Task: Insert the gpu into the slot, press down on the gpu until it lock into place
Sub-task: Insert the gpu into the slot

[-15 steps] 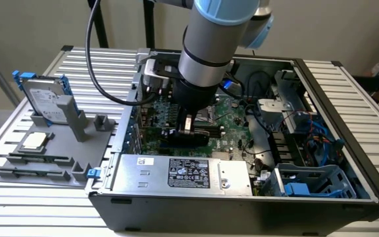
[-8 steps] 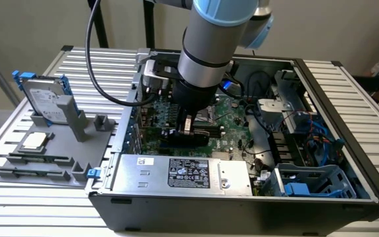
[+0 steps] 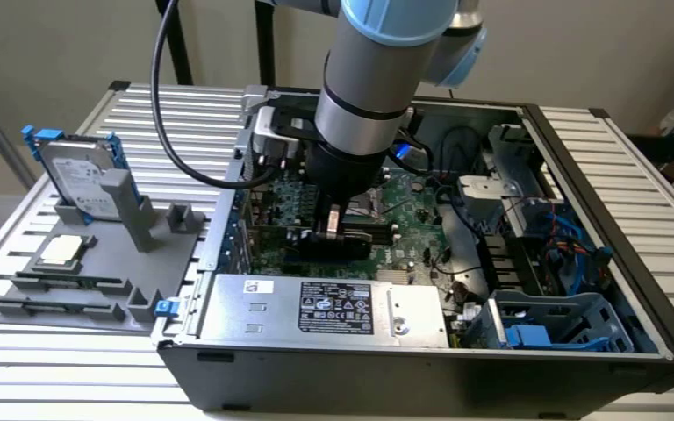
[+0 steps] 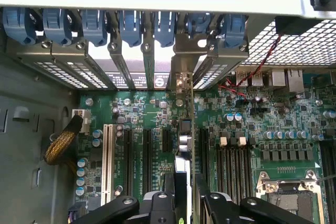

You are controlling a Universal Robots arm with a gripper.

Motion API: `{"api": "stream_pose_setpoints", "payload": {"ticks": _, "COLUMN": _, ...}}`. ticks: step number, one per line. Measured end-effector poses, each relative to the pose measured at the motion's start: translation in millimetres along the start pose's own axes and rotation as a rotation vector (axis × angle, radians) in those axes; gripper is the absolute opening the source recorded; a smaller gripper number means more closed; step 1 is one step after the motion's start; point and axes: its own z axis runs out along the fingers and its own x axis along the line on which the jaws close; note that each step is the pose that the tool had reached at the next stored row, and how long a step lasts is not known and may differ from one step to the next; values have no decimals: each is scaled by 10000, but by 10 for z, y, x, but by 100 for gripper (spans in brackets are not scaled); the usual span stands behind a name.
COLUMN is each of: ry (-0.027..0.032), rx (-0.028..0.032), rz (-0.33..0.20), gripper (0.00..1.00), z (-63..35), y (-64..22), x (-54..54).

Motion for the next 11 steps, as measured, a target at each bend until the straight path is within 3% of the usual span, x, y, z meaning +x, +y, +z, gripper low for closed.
{"api": "stream_pose_setpoints", "payload": {"ticks": 11, "ry": 3, "rx": 4, "rz": 1, "gripper": 26, "z": 0, "y": 7, "x": 0}}
